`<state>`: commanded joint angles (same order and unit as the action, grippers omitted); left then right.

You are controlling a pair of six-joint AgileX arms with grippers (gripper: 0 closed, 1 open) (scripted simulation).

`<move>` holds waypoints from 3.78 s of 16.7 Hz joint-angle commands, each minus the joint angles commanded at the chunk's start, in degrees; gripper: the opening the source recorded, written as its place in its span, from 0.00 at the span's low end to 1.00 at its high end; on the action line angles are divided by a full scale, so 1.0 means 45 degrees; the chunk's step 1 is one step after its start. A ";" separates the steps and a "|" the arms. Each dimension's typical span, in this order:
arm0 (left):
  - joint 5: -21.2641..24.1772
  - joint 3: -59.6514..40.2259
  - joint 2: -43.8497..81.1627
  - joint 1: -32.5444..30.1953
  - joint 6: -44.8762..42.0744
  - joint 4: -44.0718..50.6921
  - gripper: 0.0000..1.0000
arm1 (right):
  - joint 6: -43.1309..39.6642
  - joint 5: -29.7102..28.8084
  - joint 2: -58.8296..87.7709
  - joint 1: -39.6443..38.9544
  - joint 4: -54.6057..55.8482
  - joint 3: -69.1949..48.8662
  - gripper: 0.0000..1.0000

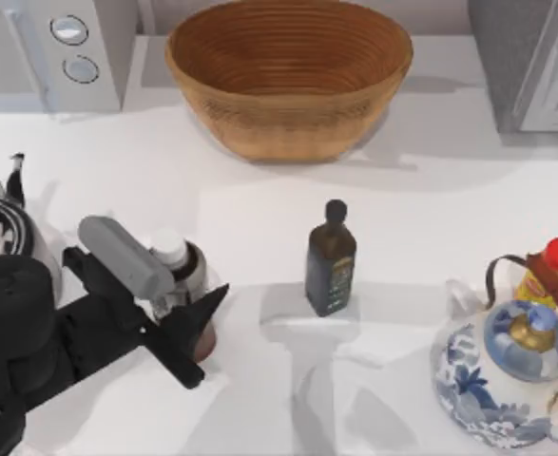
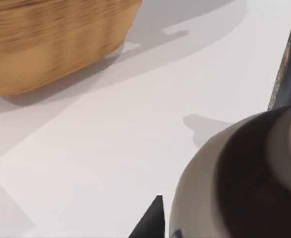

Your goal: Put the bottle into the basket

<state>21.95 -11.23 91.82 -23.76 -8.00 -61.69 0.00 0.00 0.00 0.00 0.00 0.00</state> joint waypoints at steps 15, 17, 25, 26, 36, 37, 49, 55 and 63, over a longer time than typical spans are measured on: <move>0.2597 -0.1533 -0.4435 0.2576 -0.1850 0.5887 0.00 | 0.0000 0.0000 0.0000 0.0000 0.0000 0.0000 1.00; 0.3438 -0.1868 -0.6091 0.3646 -0.2381 0.8249 0.00 | 0.0000 0.0000 0.0000 0.0000 0.0000 0.0000 1.00; 0.6439 -0.2069 -1.2620 0.7486 -0.3931 1.7274 0.00 | 0.0000 0.0000 0.0000 0.0000 0.0000 0.0000 1.00; 0.6746 -0.2013 -1.3321 0.7823 -0.4074 1.8086 0.00 | 0.0000 0.0000 0.0000 0.0000 0.0000 0.0000 1.00; 0.7837 -0.1772 -1.5511 0.8711 -0.4603 2.0380 0.00 | 0.0000 0.0000 0.0000 0.0000 0.0000 0.0000 1.00; 0.7837 -0.1772 -1.5511 0.8711 -0.4603 2.0380 0.00 | 0.0000 0.0000 0.0000 0.0000 0.0000 0.0000 1.00; -0.0369 -1.0506 -0.7219 0.5216 -0.2717 1.8758 0.00 | 0.0000 0.0000 0.0000 0.0000 0.0000 0.0000 1.00; -0.5957 -1.7684 -0.0982 0.2218 0.0403 1.8415 0.00 | 0.0000 0.0000 0.0000 0.0000 0.0000 0.0000 1.00; -1.1814 -2.2930 0.5051 -0.2048 0.3853 1.8404 0.00 | 0.0000 0.0000 0.0000 0.0000 0.0000 0.0000 1.00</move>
<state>-31.21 -114.41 114.55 -32.98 9.34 21.13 0.00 0.00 0.00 0.00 0.00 0.00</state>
